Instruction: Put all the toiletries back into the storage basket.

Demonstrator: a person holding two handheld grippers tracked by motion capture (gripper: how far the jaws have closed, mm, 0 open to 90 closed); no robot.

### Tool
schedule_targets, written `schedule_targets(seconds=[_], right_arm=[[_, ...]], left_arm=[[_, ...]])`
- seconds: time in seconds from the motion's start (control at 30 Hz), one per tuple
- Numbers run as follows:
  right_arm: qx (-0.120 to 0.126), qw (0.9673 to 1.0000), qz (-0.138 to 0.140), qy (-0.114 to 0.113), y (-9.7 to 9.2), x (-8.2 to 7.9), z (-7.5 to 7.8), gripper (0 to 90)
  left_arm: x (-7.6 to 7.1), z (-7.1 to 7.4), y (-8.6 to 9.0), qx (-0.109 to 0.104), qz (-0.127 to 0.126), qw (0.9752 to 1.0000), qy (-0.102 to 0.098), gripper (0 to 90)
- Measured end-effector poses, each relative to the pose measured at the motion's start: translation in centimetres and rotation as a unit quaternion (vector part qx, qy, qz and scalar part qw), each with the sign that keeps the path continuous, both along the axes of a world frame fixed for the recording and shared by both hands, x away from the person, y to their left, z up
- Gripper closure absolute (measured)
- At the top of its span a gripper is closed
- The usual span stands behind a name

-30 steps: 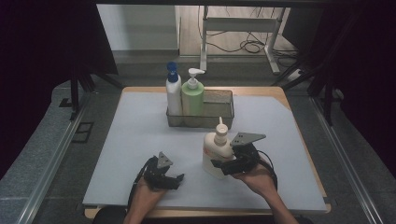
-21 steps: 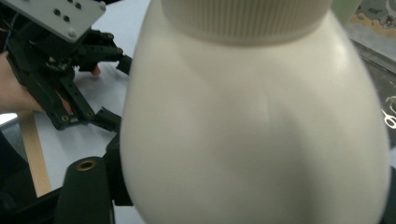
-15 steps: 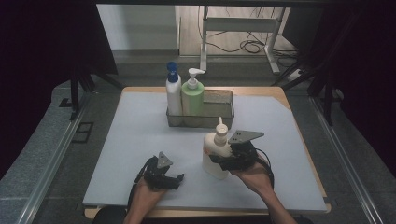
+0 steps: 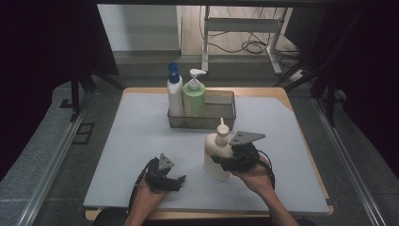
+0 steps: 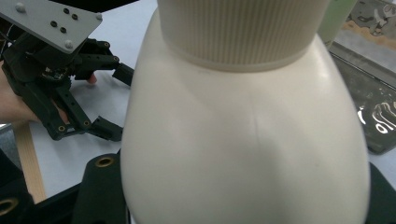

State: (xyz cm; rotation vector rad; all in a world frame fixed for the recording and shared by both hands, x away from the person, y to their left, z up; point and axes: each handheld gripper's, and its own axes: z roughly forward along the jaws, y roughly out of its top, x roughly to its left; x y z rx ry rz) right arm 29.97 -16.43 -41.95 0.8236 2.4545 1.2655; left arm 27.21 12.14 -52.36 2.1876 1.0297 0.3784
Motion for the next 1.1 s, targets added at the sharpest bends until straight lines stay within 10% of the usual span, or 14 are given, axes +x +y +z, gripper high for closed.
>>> schedule_targets(seconds=[1.1], right_arm=[[0.008, 0.9991, -0.039, -0.014, -1.1, 3.6, 3.6, 39.7]], left_arm=[[0.0, 0.0, 0.0, 0.000, 0.000, 1.0000, -0.001, 12.5]])
